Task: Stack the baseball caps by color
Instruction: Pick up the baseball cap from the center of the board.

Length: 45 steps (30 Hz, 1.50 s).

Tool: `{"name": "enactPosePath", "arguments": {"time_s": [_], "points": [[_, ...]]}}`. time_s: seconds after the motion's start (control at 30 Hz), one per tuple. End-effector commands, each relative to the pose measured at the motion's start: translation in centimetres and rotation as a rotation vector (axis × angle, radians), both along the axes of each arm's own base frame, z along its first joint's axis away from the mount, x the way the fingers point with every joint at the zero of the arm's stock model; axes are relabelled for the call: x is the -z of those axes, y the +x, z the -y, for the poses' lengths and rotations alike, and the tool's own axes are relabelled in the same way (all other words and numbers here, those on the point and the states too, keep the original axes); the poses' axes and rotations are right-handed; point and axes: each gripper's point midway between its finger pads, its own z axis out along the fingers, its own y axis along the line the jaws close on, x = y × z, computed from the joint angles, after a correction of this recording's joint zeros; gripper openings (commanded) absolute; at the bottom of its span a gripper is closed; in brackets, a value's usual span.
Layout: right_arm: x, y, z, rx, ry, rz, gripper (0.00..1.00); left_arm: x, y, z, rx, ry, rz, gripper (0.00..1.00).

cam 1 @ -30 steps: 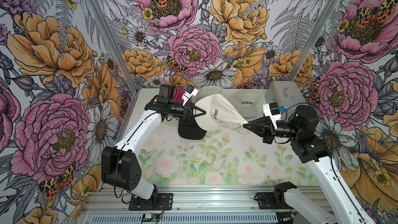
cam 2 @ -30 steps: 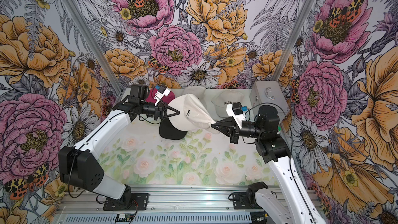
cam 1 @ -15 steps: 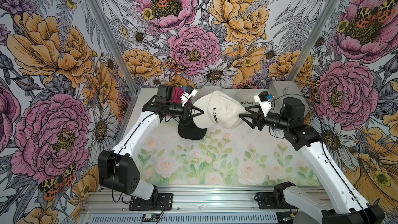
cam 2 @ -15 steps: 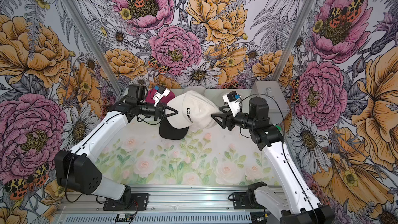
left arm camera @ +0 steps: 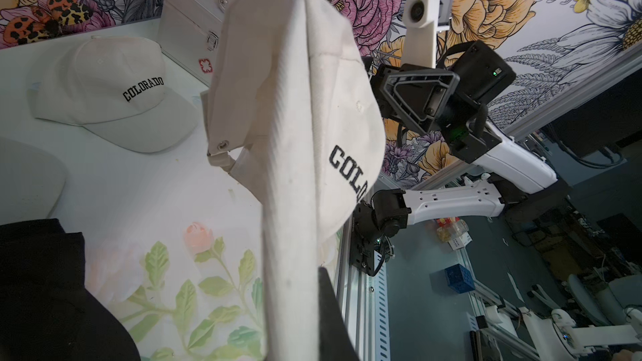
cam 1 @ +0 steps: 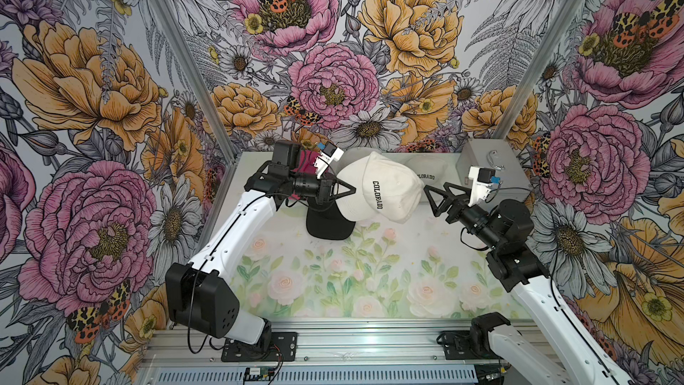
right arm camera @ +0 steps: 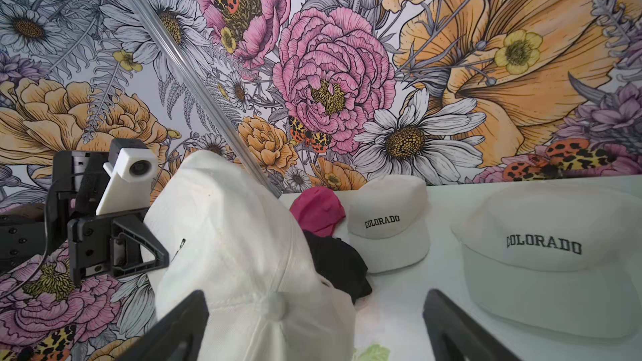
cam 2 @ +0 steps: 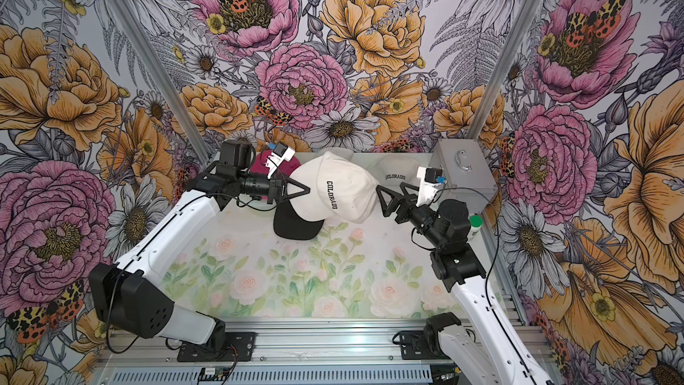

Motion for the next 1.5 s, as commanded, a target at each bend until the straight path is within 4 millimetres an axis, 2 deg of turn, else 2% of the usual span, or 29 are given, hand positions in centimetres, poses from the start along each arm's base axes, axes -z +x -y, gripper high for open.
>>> {"name": "enactPosePath", "arguments": {"time_s": [0.0, 0.1, 0.23, 0.5, 0.93, 1.1, 1.23, 1.3, 1.37, 1.47], "points": [[-1.8, 0.0, -1.8, -0.103, 0.175, -0.006, 0.99, -1.5, -0.1, 0.4, -0.018, -0.003, 0.016, 0.0], [-0.6, 0.3, -1.8, -0.088, 0.184, -0.016, 0.99, -1.4, -0.1, 0.8, -0.022, 0.008, 0.008, 0.0], [-1.6, -0.4, -2.4, -0.139, 0.211, 0.053, 0.99, -1.3, 0.0, 1.4, -0.026, 0.013, -0.017, 0.0], [-1.6, -0.5, -3.8, -0.215, 0.221, 0.063, 0.99, -1.3, 0.3, 2.1, -0.016, 0.011, -0.037, 0.0], [-3.8, -1.5, -6.1, -0.363, 0.225, 0.154, 0.98, 0.3, 1.2, 2.2, -0.017, 0.024, -0.084, 0.0], [-4.5, -3.0, -6.9, -0.448, 0.191, 0.196, 0.92, 1.4, 2.4, 1.3, -0.052, 0.034, -0.118, 0.0], [-5.0, -3.9, -7.5, -0.502, 0.181, 0.221, 0.85, 1.8, 2.6, 1.4, -0.042, 0.031, -0.125, 0.0], [-5.3, -4.0, -7.7, -0.515, 0.177, 0.234, 0.77, 2.3, 2.5, 1.6, -0.031, 0.034, -0.131, 0.0], [-5.6, -4.0, -7.7, -0.521, 0.174, 0.241, 0.63, 2.9, 2.8, 1.5, -0.033, 0.041, -0.143, 0.0], [-6.2, -4.2, -7.8, -0.529, 0.169, 0.259, 0.59, 3.9, 3.5, 1.2, -0.054, 0.052, -0.173, 0.0]]}}
